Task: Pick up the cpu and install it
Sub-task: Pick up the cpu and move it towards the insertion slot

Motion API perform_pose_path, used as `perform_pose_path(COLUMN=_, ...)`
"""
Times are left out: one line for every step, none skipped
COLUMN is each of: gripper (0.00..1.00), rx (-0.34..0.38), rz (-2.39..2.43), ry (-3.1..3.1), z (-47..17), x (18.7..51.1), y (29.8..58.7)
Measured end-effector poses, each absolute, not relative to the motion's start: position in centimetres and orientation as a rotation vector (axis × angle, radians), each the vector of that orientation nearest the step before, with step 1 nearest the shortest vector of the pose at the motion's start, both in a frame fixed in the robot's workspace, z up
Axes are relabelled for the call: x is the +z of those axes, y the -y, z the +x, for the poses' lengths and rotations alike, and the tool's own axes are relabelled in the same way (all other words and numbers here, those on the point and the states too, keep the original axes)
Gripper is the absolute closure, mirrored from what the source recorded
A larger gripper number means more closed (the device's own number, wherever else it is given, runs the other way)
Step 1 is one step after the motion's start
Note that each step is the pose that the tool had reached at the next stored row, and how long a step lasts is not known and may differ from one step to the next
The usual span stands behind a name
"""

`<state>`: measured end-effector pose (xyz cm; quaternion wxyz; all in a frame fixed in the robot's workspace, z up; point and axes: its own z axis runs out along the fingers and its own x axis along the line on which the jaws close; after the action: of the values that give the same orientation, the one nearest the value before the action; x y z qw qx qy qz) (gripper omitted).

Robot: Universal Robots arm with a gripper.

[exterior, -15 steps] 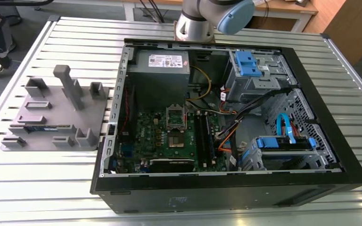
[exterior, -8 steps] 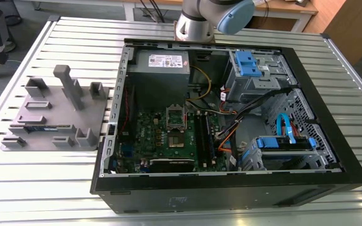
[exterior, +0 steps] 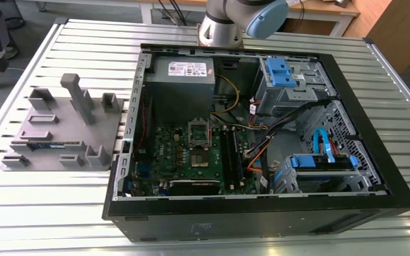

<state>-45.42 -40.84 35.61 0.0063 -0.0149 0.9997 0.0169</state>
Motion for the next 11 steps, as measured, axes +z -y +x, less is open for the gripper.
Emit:
perform_pose_path(gripper=0.53, rx=0.053, rz=-0.047, ry=-3.128, z=-45.4, x=35.62, y=40.84)
perform_pose_path(gripper=0.53, rx=0.053, rz=-0.047, ry=-3.128, z=-45.37, x=35.62, y=40.84)
perform_pose_path(gripper=0.53, rx=0.053, rz=-0.047, ry=-3.129, z=-45.32, x=35.63, y=40.85)
perform_pose_path(gripper=0.53, rx=0.053, rz=-0.047, ry=-3.128, z=-45.27, x=35.62, y=40.85)
perform_pose_path(gripper=0.53, rx=0.053, rz=-0.047, ry=-3.128, z=-45.2, x=35.62, y=40.85)
perform_pose_path(gripper=0.53, rx=0.053, rz=-0.047, ry=-3.128, z=-45.11, x=35.62, y=40.85)
perform_pose_path(gripper=0.53, rx=0.053, rz=-0.047, ry=-3.128, z=-45.02, x=35.62, y=40.84)
perform_pose_path(gripper=0.53, rx=0.053, rz=-0.047, ry=-3.128, z=-44.91, x=35.62, y=40.85)
perform_pose_path(gripper=0.53, rx=0.053, rz=-0.047, ry=-3.128, z=-44.8, x=35.62, y=40.85)
perform_pose_path(gripper=0.53, rx=0.053, rz=-0.047, ry=-3.128, z=-44.68, x=35.62, y=40.85)
perform_pose_path(gripper=0.53, rx=0.053, rz=-0.047, ry=-3.128, z=-44.56, x=35.61, y=40.85)
